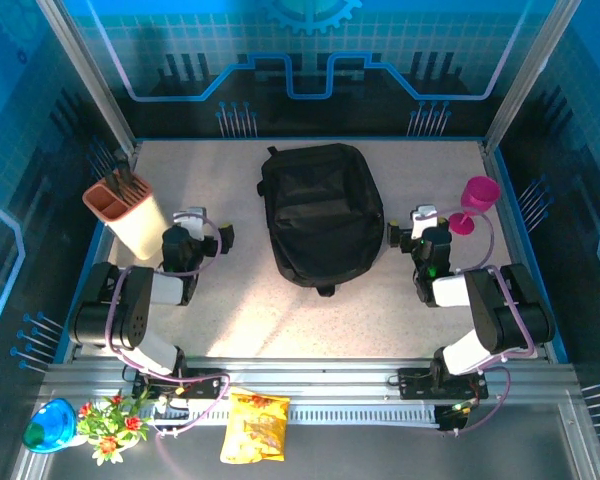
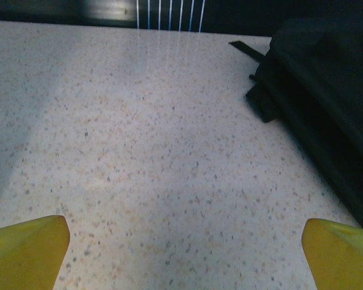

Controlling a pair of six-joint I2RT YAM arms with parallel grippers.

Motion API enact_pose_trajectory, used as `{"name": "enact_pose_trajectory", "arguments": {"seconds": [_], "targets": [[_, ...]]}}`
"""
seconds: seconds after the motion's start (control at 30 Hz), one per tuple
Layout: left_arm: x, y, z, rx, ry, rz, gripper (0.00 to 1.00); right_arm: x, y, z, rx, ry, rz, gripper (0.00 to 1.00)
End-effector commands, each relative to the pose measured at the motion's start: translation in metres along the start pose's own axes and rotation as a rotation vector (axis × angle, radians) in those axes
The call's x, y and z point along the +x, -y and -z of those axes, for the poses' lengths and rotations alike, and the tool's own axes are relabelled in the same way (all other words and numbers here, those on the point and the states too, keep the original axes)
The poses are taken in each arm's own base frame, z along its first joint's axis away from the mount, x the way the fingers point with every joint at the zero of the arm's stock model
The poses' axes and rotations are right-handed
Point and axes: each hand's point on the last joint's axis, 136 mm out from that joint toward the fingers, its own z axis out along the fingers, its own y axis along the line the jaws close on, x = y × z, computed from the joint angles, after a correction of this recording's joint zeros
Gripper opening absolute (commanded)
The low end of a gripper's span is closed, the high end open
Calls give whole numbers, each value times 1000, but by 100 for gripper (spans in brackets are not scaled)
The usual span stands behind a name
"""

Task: Pack the student bag
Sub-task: Reset both arms

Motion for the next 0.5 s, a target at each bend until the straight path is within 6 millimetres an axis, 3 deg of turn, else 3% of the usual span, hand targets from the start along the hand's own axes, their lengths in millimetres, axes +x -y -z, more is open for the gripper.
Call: {"name": "enact_pose_trajectory", "arguments": {"seconds": [0.0,0.47], "targets": [[-6,-5,-3,-15,6,1,99,0,10,-3,34,-7,-9,100],[-5,-3,-4,-8,-2,-2,99,-1,10,-3,34,-5,-8,100]]}}
